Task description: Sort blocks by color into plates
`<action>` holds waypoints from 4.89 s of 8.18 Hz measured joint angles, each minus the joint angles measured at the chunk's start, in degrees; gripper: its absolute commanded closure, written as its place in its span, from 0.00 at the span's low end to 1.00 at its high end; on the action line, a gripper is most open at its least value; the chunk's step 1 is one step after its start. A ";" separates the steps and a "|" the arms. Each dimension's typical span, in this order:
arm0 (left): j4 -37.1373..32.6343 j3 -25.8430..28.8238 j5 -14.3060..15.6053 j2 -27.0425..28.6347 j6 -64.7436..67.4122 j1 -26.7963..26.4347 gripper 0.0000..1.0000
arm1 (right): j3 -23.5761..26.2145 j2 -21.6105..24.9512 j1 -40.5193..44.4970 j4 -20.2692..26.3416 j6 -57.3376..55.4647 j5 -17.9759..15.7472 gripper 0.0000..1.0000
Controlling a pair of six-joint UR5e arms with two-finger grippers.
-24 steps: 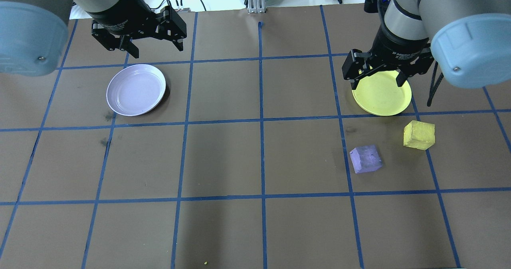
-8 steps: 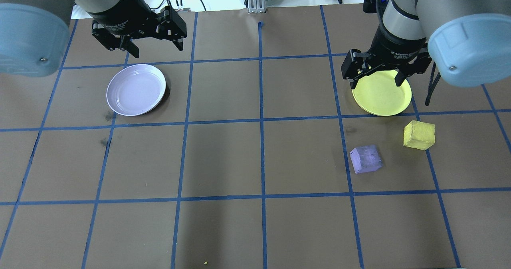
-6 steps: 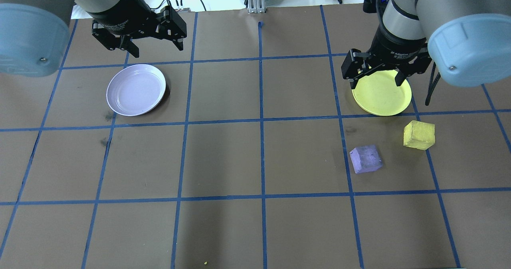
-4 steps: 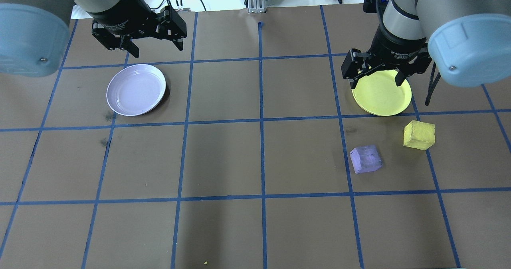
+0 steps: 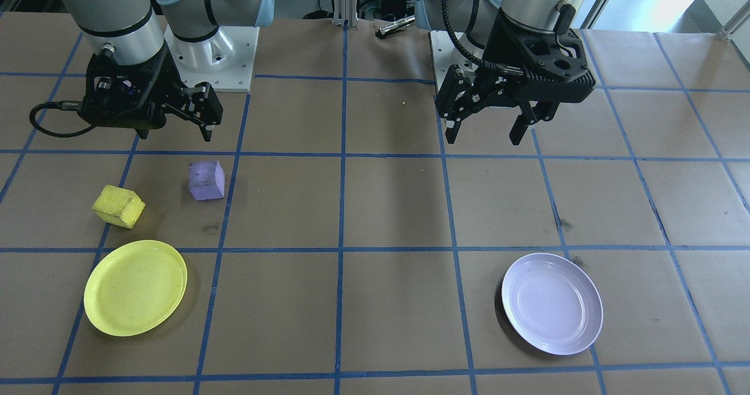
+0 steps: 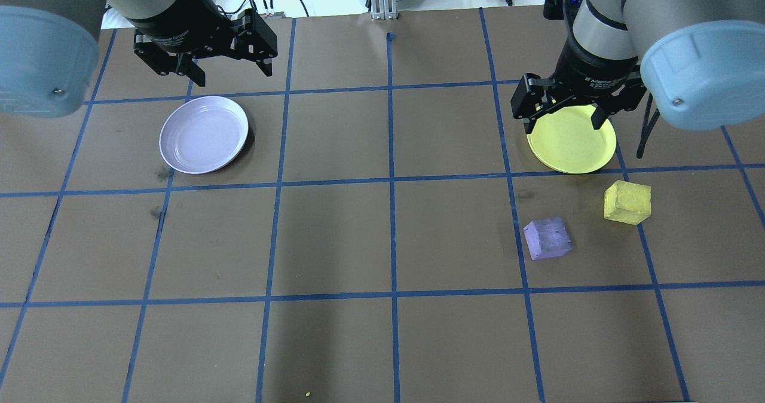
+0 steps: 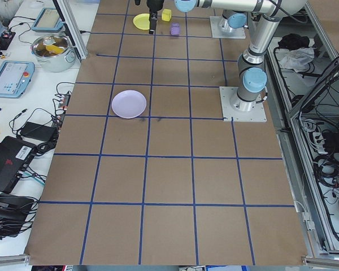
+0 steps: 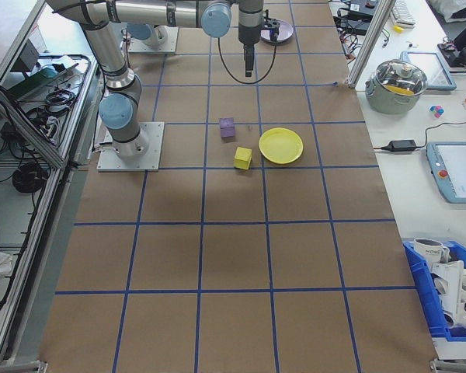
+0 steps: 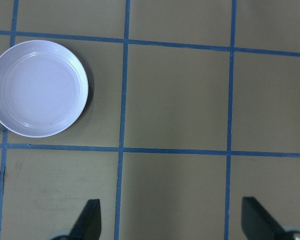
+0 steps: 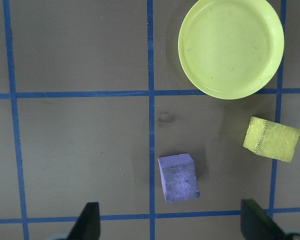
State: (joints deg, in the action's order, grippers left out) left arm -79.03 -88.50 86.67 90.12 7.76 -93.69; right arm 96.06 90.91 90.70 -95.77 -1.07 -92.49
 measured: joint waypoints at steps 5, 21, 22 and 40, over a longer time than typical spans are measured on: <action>0.17 -2.99 5.28 -1.21 -2.00 0.00 0.00 | 0.00 0.02 0.00 0.06 0.02 0.03 0.00; 5.94 -2.67 5.90 2.67 -3.37 0.13 0.00 | 0.04 -0.09 0.00 0.37 0.08 -0.14 0.00; 6.85 -2.94 5.99 2.90 -4.14 0.12 0.00 | 0.03 -0.07 0.00 0.36 0.06 -0.10 0.00; 8.01 -2.99 5.87 3.54 -4.77 0.08 0.00 | 0.09 -0.82 0.00 0.27 0.11 -0.25 0.00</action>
State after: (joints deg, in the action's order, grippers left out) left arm -71.02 -91.48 92.54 93.66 2.99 -93.61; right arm 96.15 90.09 90.70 -95.50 -0.96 -92.74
